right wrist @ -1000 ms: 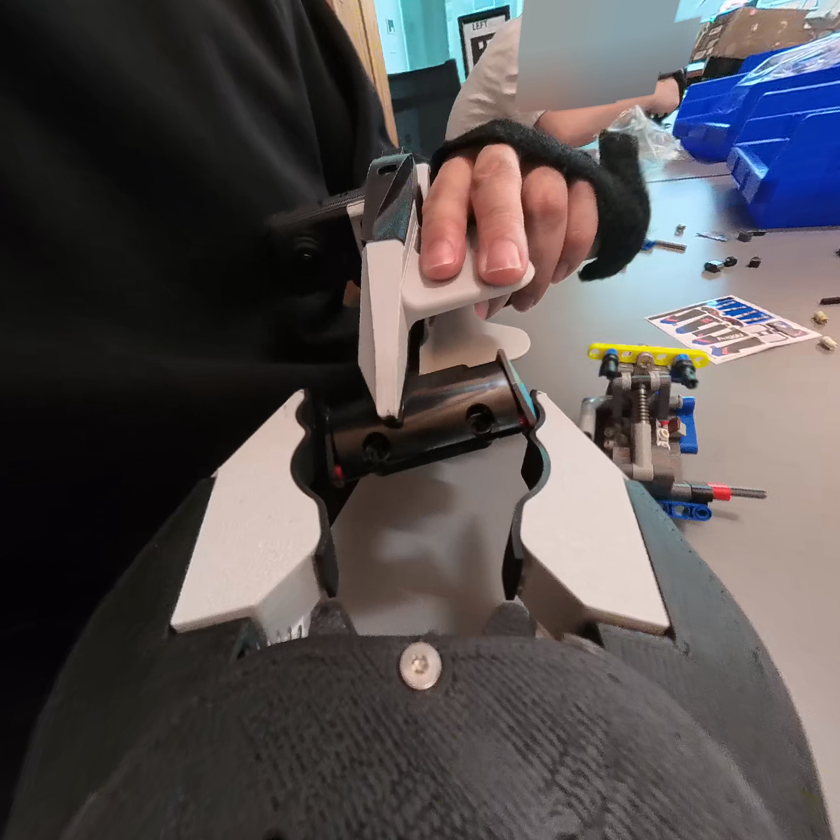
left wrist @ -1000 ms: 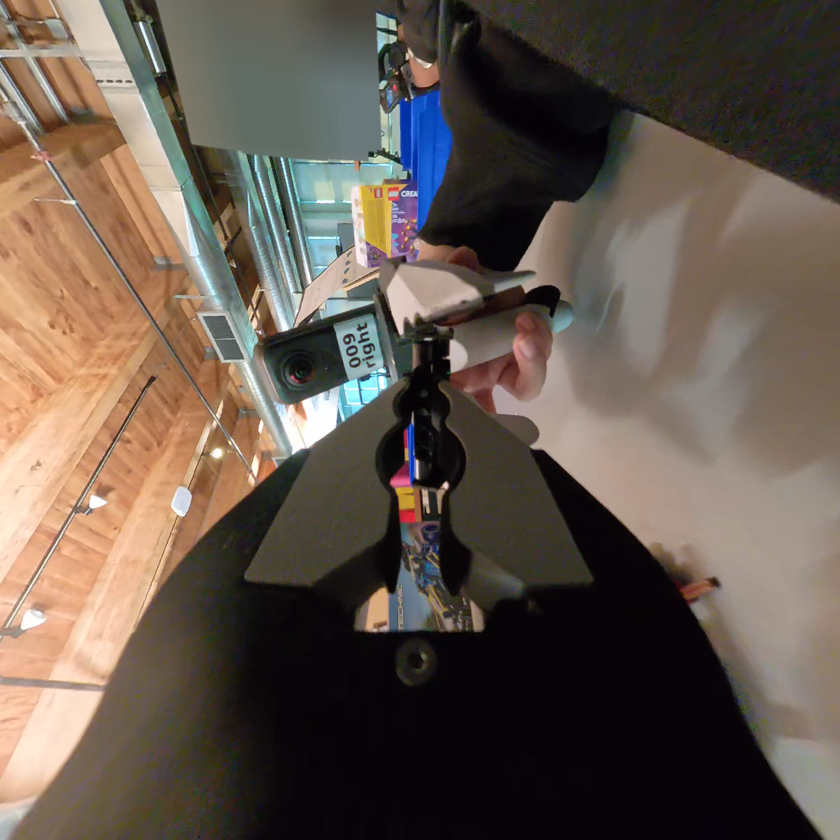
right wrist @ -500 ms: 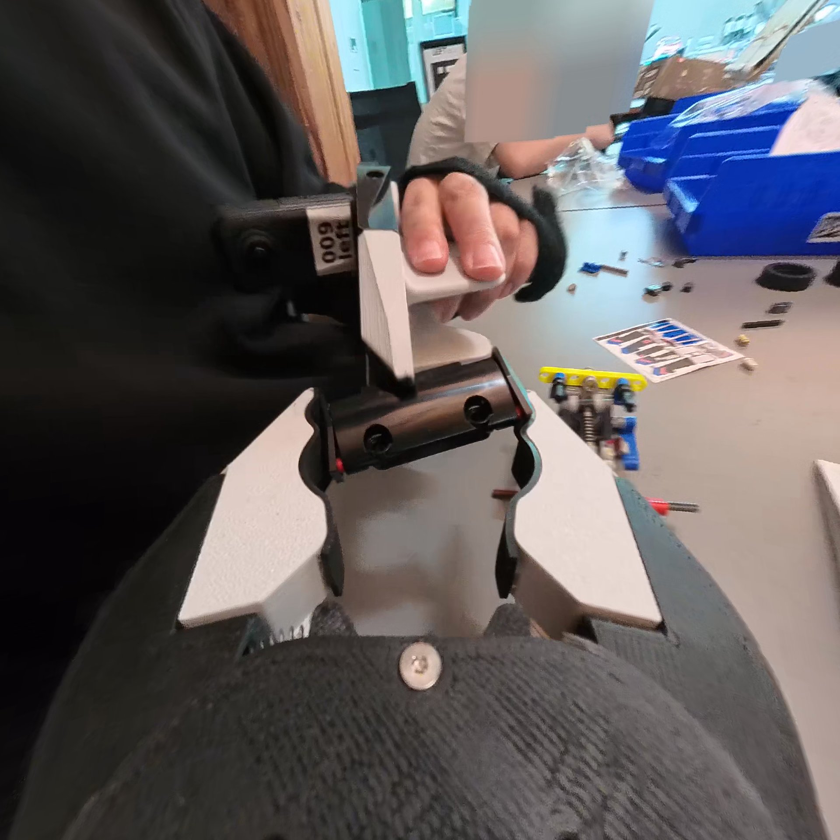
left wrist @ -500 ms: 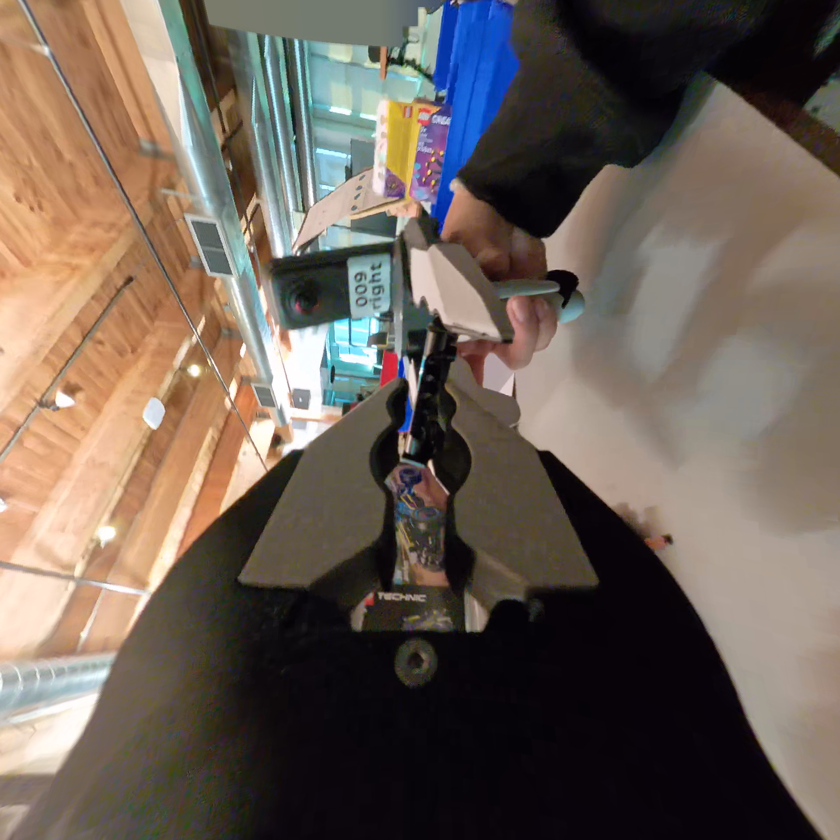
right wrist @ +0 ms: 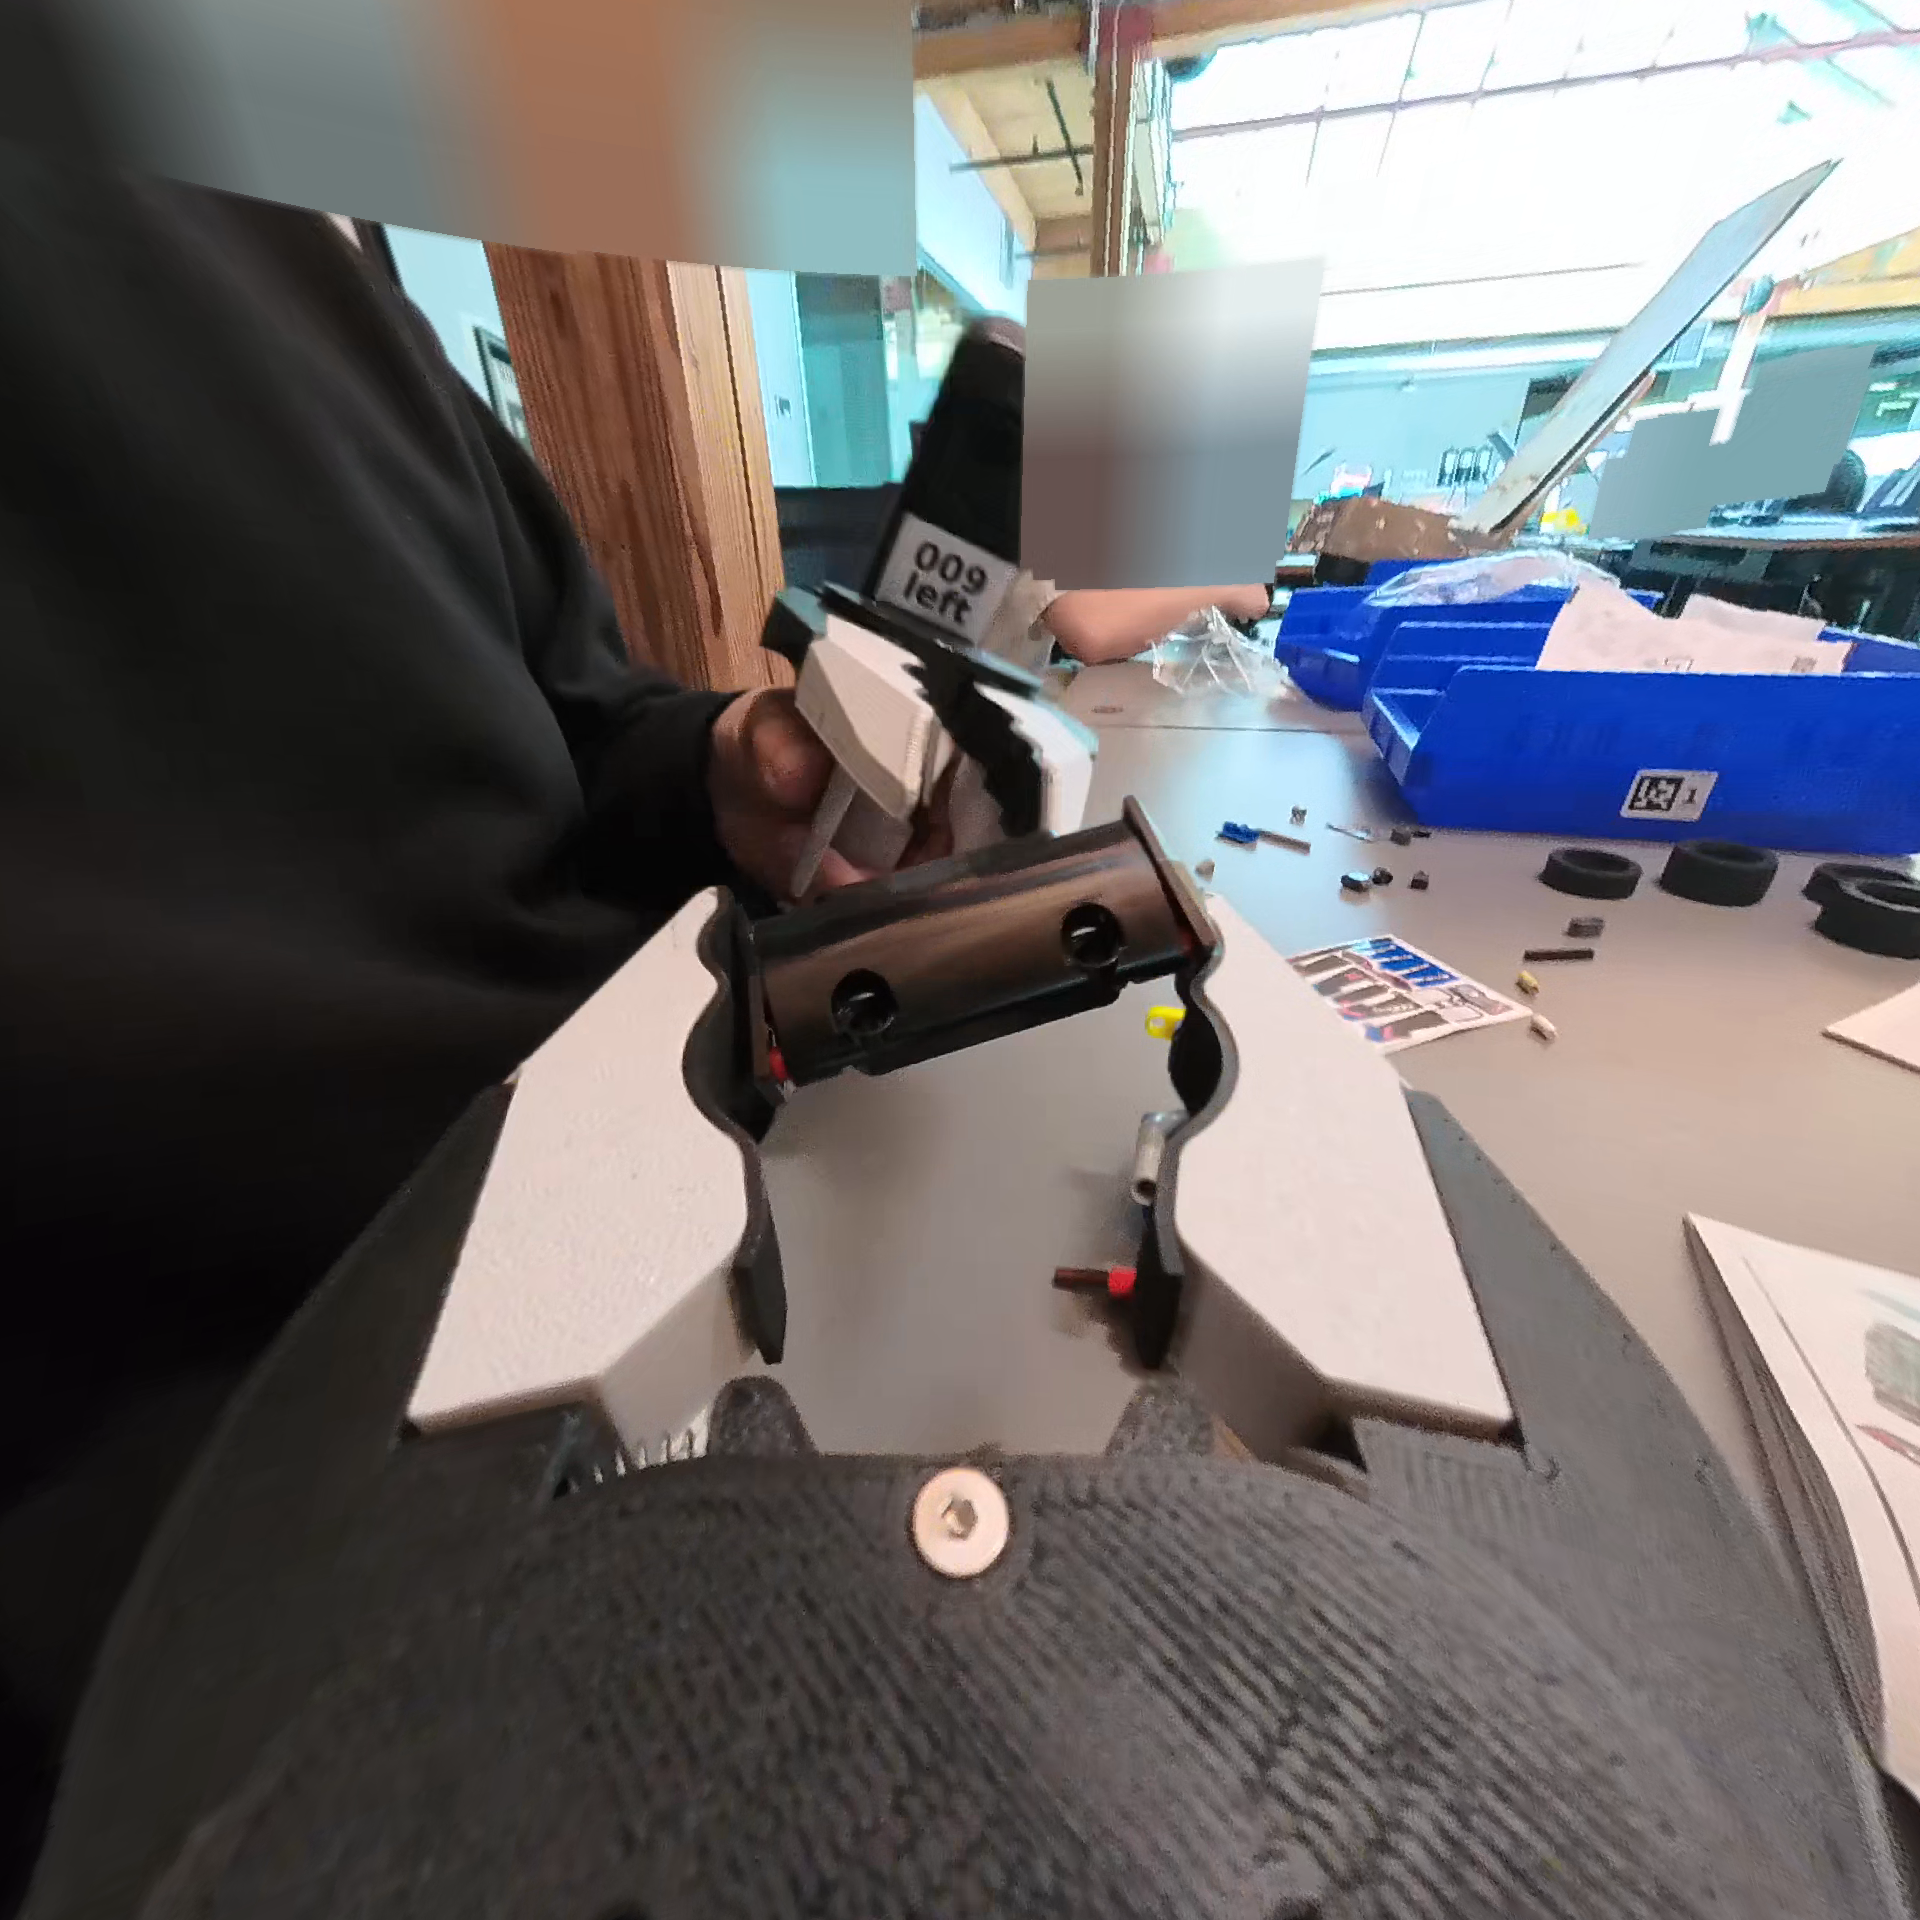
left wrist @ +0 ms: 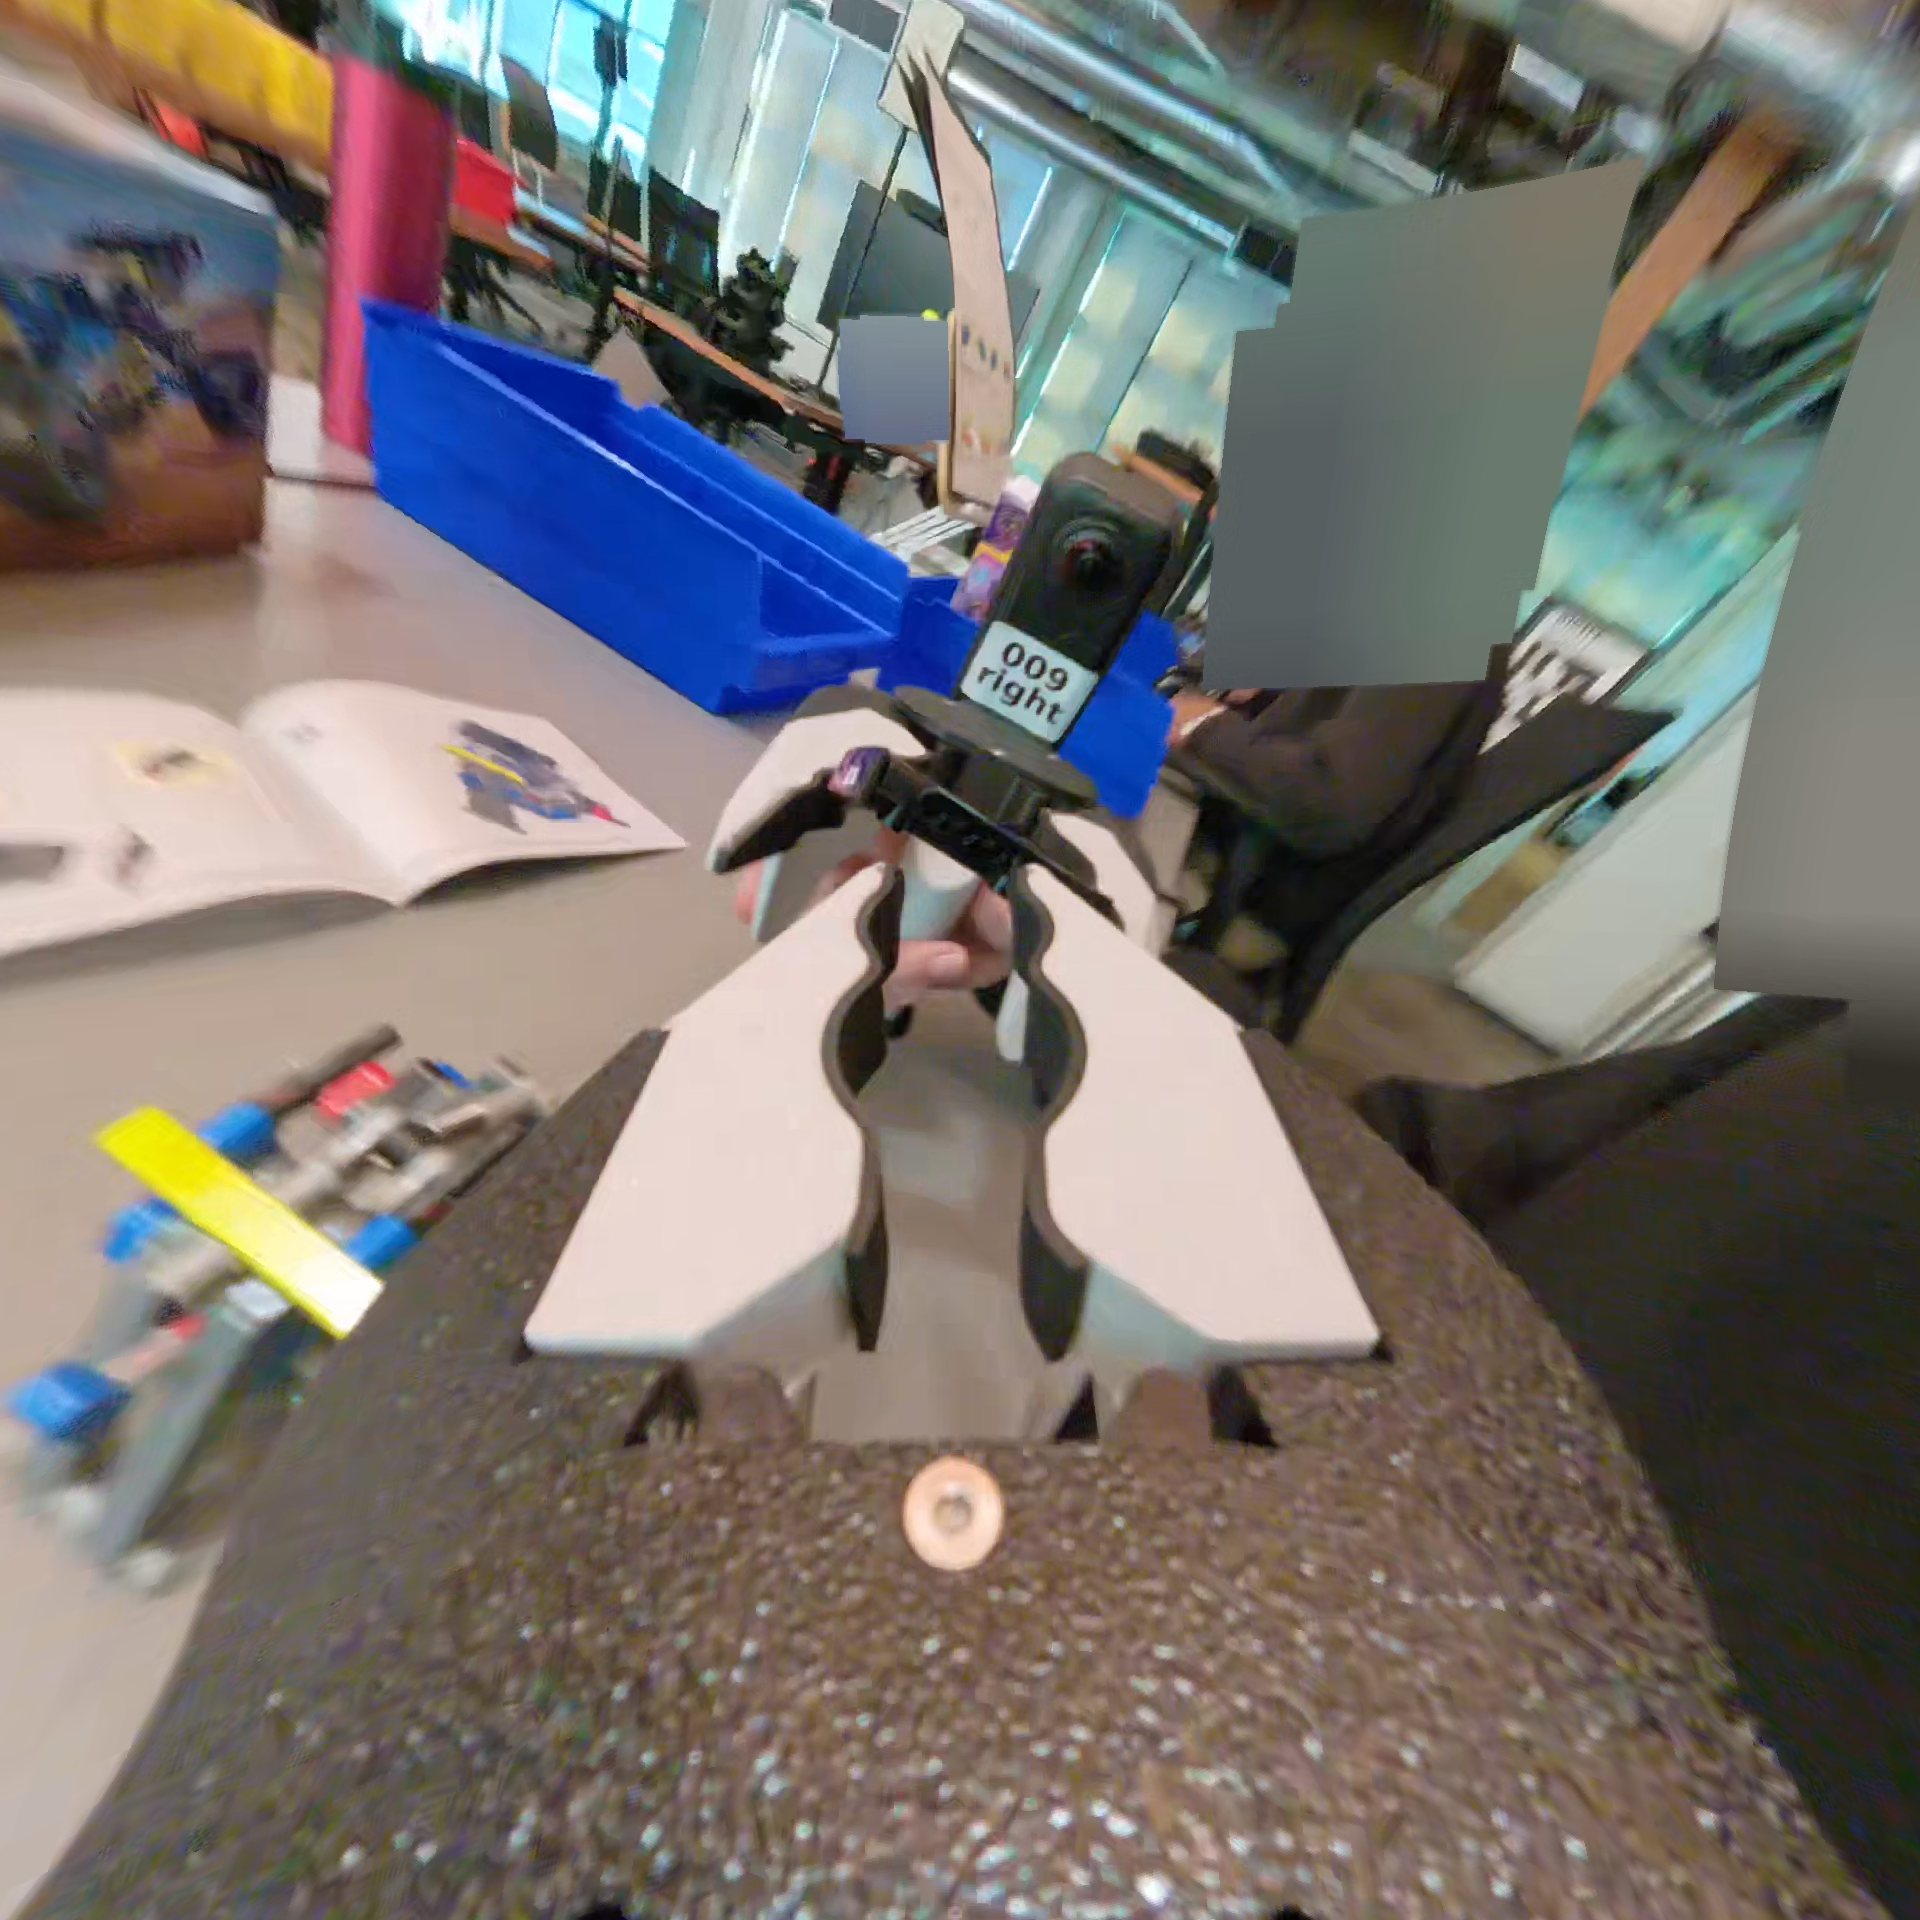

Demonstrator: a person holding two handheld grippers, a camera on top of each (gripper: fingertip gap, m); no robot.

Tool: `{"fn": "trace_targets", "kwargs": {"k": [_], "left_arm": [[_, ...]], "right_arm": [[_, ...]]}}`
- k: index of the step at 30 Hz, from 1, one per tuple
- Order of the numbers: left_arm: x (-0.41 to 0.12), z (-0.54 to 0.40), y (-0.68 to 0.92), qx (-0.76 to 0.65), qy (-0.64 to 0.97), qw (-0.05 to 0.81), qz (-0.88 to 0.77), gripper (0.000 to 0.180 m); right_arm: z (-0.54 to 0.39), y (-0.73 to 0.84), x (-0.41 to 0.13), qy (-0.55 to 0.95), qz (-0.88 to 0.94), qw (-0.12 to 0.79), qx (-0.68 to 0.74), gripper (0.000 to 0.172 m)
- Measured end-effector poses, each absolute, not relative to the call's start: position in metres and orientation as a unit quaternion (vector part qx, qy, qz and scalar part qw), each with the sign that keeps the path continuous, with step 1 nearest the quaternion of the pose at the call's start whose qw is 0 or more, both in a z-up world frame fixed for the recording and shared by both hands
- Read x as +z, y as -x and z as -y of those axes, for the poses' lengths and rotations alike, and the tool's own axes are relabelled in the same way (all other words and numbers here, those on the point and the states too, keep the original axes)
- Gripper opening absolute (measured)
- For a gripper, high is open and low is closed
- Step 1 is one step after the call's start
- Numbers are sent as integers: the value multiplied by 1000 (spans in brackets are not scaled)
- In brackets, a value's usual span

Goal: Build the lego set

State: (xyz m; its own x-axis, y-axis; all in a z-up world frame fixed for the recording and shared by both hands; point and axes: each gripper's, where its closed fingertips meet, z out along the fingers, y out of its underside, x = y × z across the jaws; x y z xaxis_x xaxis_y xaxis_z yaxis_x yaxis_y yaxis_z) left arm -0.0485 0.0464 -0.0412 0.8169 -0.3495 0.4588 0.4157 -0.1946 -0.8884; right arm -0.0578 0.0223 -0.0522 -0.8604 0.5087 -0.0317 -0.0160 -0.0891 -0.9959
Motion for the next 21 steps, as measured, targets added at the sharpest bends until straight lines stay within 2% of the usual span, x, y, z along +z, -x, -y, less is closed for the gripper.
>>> {"fn": "trace_targets", "kwargs": {"k": [6, 10, 12, 13, 15, 17, 19, 21], "left_arm": [[-57, -47, 39, -431, 689, 573, 108, 29], [-62, -45, 38, -447, 685, 564, 117, 10], [-63, -44, 38, -460, 680, 558, 120, 6], [-63, -43, 38, -469, 678, 553, 120, 4], [-61, -41, 40, -496, 666, 542, 131, 4], [-58, -40, 44, -525, 647, 533, 147, 4], [-56, -40, 49, -553, 626, 524, 167, 4], [-54, -38, 48, -586, 607, 507, 179, 4]], "right_arm": [[-15, 71, -69, 196, 713, 256, 622, 82], [-13, 78, -83, 207, 766, 296, 532, 82], [-15, 80, -92, 216, 787, 307, 489, 82], [-17, 80, -94, 216, 793, 313, 476, 73], [-19, 79, -90, 213, 787, 324, 480, 73], [-14, 75, -87, 197, 785, 314, 497, 55], [-15, 79, -84, 200, 777, 326, 500, 57], [-21, 85, -79, 203, 766, 359, 493, 76]]}}
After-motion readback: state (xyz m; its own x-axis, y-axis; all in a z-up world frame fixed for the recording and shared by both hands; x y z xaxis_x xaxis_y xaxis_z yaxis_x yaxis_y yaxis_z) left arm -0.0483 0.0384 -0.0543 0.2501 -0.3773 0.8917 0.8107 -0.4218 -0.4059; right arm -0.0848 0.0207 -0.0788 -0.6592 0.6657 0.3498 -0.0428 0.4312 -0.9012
